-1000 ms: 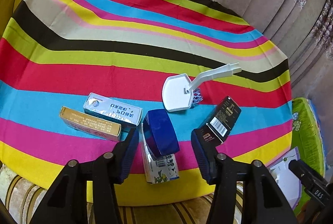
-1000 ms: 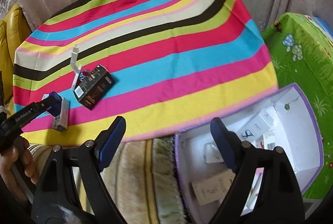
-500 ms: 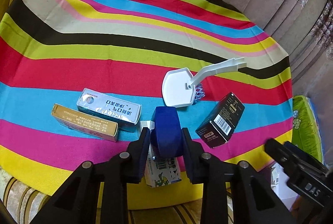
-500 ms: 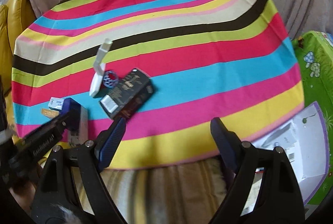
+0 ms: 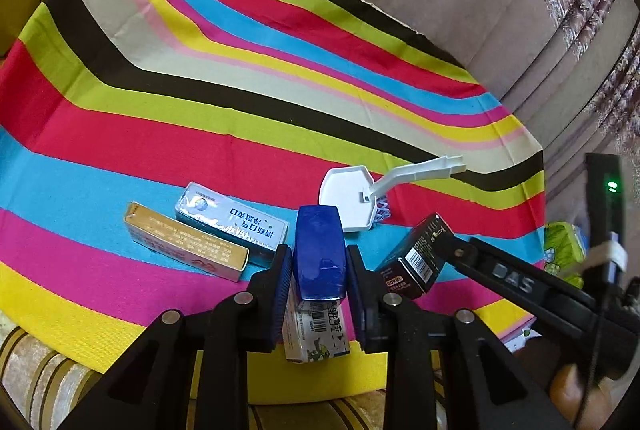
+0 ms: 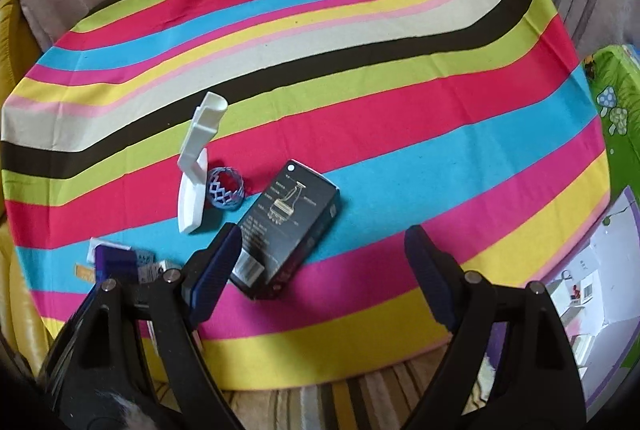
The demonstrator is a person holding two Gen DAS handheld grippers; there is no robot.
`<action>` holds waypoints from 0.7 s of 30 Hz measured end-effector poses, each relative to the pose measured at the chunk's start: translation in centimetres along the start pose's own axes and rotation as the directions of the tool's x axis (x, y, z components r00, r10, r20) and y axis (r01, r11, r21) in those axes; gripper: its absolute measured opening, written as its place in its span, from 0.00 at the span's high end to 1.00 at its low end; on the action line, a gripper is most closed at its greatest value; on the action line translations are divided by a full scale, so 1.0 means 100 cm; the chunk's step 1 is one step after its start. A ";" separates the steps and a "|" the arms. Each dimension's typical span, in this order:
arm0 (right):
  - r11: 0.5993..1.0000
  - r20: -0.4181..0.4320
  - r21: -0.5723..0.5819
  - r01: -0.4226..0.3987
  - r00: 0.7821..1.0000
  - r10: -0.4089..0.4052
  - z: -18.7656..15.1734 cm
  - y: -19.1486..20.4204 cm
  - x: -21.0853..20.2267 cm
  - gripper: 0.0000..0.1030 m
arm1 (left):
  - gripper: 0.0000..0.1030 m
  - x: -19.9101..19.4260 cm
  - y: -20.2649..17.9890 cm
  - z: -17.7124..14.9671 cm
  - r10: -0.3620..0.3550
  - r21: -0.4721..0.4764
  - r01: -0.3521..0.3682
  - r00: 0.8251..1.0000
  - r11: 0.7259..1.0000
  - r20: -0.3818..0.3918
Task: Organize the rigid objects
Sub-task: 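Grasp blue-lidded container with left tool while right tool grasps black printed box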
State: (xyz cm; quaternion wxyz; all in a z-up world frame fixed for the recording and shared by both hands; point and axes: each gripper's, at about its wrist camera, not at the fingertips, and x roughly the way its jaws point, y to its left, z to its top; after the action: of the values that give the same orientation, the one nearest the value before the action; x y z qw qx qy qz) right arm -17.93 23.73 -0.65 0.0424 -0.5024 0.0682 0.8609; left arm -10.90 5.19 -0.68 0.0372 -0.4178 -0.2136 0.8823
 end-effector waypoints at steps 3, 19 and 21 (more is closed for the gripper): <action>1.000 -0.022 0.011 0.009 1.000 -0.009 0.002 0.003 0.010 0.17 | 0.73 0.001 0.000 0.000 -0.004 0.004 0.004 1.000 1.000 0.002; 1.000 -0.013 -0.009 0.000 1.000 -0.001 0.005 0.020 0.023 0.15 | 0.73 0.003 -0.002 0.001 -0.010 0.005 0.010 1.000 1.000 -0.001; 0.999 -0.030 -0.034 0.023 0.999 -0.024 0.004 0.023 0.034 0.15 | 0.73 0.003 -0.002 0.001 -0.011 0.006 0.011 1.000 1.000 -0.002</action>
State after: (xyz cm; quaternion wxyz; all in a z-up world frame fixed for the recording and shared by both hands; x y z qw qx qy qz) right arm -20.23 21.55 -3.21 0.0427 -0.5168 0.0483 0.8537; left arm -11.19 5.42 -0.82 0.0433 -0.4175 -0.2132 0.8823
